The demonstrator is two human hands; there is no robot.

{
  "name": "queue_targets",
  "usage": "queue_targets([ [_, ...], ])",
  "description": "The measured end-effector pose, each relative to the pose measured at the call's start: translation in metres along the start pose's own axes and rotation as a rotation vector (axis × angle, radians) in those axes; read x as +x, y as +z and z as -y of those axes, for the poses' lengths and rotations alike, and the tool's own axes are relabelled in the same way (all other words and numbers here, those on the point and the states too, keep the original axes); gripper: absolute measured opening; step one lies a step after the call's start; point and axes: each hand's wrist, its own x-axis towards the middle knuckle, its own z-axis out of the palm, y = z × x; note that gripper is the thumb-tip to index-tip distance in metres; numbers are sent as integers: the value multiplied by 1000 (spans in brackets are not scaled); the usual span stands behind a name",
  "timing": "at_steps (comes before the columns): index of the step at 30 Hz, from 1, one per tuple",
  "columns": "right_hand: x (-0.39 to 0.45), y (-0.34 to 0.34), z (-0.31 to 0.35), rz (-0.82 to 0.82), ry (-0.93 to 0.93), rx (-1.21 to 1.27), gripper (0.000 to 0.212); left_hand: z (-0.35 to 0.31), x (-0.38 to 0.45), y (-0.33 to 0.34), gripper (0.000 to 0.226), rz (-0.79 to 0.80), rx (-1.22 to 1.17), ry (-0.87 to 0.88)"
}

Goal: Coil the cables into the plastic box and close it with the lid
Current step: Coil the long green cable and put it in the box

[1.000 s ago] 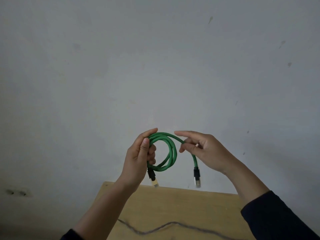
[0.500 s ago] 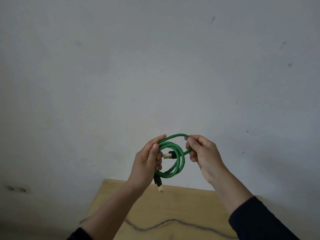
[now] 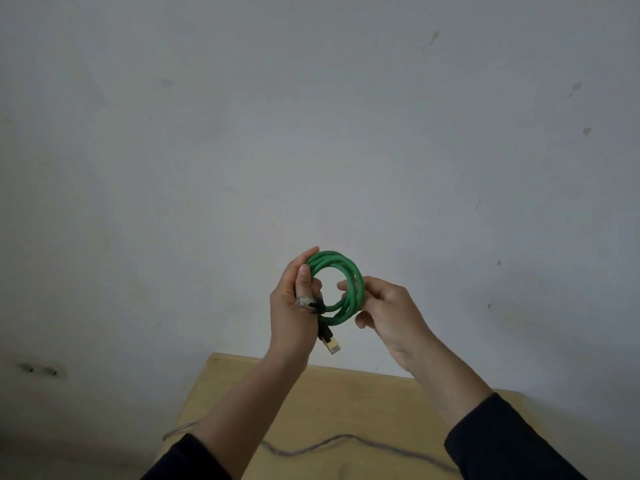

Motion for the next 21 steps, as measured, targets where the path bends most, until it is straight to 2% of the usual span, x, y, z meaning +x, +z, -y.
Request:
queue_targets([
  [2,0,1,-5,-126,-181,-405,23,0,0,0,30,-25,19,-6],
  [5,-5,10,-8,-312,-600,-629,29,3,3,-3,30,-62,35,-37],
  [7,-9,14,-10,-317,-831,-678,30,3,5,-5,30,-66,43,-43],
  [9,-11,17,-14,-220,-942,-747,29,3,5,-6,30,-54,45,-31],
  [12,-8,23,-19,-156,-910,-791,21,3,5,-6,30,-35,52,-10],
  [15,-7,26,-17,-108,-848,-686,9,4,7,-8,30,-52,113,32],
  [17,-14,25,-12,-35,-786,-527,7,6,12,-13,31,-105,156,30],
  [21,-22,16,6,11,-508,-118,7,10,21,-24,31,-151,133,5],
])
